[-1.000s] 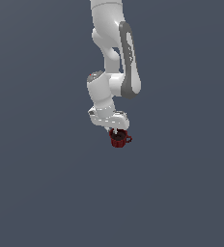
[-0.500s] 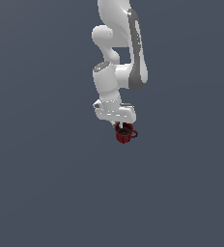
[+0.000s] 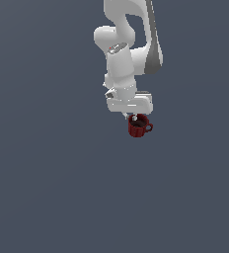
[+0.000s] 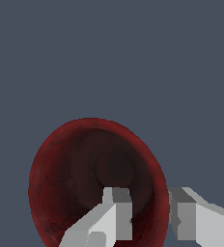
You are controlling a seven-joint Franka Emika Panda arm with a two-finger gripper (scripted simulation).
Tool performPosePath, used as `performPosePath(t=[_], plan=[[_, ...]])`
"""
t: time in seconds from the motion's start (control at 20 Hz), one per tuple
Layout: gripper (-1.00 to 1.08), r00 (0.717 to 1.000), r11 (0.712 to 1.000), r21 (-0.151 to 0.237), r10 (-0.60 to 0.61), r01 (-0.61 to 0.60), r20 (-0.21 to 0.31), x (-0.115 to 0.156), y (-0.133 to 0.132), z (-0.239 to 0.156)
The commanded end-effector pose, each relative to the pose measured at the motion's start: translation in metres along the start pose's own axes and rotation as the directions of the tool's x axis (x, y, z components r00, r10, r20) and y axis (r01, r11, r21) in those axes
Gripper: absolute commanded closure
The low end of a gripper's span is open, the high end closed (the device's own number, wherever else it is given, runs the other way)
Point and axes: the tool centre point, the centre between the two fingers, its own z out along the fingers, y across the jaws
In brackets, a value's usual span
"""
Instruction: Pick up the object and move it to a goal position.
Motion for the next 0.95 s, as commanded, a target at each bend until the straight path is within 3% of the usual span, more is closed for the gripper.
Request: performPosePath(t=[0.0, 0.45, 0.9], plan=[[1.08, 1.0, 1.0, 0.0, 0.0, 0.0, -0.003, -0.006, -0.013, -0.012], [1.08, 1.0, 1.0, -0.001, 0.0, 0.0, -0.003, -0.022, -0.042, -0.038], [1.08, 1.0, 1.0, 0.001, -0.001, 0.001, -0.002, -0.025, -0.048, -0.043]])
